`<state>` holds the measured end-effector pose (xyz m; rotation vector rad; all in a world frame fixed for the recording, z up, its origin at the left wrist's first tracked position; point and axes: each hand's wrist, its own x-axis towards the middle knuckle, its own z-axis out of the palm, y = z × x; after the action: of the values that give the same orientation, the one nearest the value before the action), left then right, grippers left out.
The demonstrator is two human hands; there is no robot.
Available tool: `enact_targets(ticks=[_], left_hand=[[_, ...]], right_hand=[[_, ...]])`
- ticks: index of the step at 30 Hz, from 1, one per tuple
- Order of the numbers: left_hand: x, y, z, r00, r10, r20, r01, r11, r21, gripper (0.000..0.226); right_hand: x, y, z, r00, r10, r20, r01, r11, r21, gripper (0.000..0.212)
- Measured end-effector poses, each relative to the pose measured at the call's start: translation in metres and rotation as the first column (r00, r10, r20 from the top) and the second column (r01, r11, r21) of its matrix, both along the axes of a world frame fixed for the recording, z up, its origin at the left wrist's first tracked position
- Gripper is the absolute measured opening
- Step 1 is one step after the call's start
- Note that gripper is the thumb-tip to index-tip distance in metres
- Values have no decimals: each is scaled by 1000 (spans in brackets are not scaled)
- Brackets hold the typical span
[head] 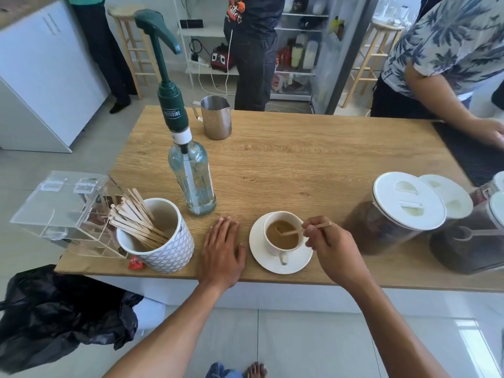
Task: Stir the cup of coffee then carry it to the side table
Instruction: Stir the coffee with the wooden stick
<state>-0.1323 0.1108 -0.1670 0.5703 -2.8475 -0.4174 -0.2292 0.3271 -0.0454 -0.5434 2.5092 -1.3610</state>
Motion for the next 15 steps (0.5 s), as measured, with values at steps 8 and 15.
enact_targets(ticks=[8,15], left_hand=[[0,-1,1,1000,3,5,-3,1000,-5,56],[0,-1,1,1000,3,4,-3,1000,2,55]], right_hand=[[-6,1,-1,996,-62,-60,62,998,9,13],[2,9,-4,996,-80,25,81,996,-35,19]])
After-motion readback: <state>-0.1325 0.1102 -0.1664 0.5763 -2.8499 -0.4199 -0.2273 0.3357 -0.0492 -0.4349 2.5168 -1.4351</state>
